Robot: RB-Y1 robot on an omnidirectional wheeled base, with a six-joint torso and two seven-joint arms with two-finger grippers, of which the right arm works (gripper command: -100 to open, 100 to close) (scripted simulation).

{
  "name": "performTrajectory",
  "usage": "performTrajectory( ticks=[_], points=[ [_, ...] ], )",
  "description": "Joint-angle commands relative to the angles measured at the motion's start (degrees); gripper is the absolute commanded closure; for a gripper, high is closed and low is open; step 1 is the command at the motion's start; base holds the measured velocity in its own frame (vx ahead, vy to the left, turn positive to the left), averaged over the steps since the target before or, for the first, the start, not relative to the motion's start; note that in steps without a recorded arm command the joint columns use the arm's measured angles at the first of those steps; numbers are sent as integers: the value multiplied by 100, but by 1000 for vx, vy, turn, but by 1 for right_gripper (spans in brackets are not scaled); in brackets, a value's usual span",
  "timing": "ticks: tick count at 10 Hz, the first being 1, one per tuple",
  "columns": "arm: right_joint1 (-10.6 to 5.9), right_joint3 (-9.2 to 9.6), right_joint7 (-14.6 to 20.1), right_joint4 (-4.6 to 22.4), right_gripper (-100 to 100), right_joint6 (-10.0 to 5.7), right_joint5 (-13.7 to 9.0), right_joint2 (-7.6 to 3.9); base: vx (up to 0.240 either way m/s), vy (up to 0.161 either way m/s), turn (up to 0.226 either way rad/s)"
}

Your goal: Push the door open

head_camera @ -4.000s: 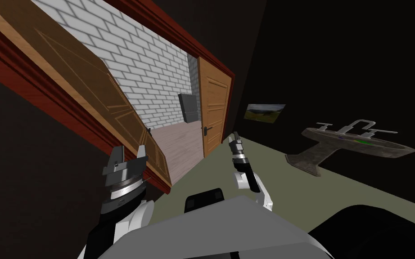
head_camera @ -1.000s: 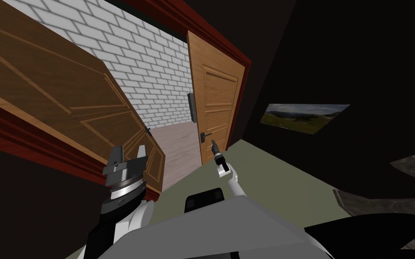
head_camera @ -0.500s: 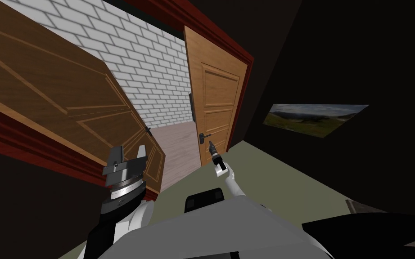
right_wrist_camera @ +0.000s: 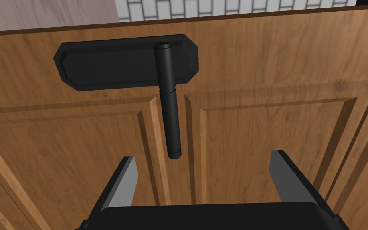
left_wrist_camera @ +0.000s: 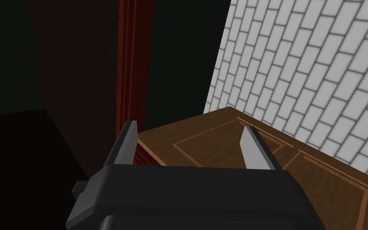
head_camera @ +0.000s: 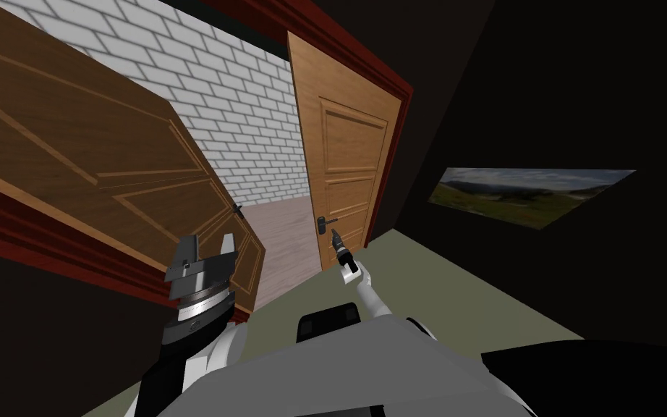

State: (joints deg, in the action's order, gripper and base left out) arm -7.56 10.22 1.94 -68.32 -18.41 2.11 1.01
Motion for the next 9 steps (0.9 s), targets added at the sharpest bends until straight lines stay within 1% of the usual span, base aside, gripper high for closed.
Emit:
performTrajectory(
  ticks=[1,3,5,7,8,9],
  points=[
    [-108,40,10,179,-100,21,-11,16,59,-125,51],
    [-236,79,5,402,-100,28,-18,62,56,-114,47],
    [-328,107,2,563,-100,34,-22,101,50,-90,38],
    [-459,147,-4,793,-100,41,-29,162,62,-133,54],
    [-434,134,2,735,-100,38,-30,137,35,-62,17],
    [-454,117,3,768,-100,29,-35,-49,77,12,20]
  ],
)
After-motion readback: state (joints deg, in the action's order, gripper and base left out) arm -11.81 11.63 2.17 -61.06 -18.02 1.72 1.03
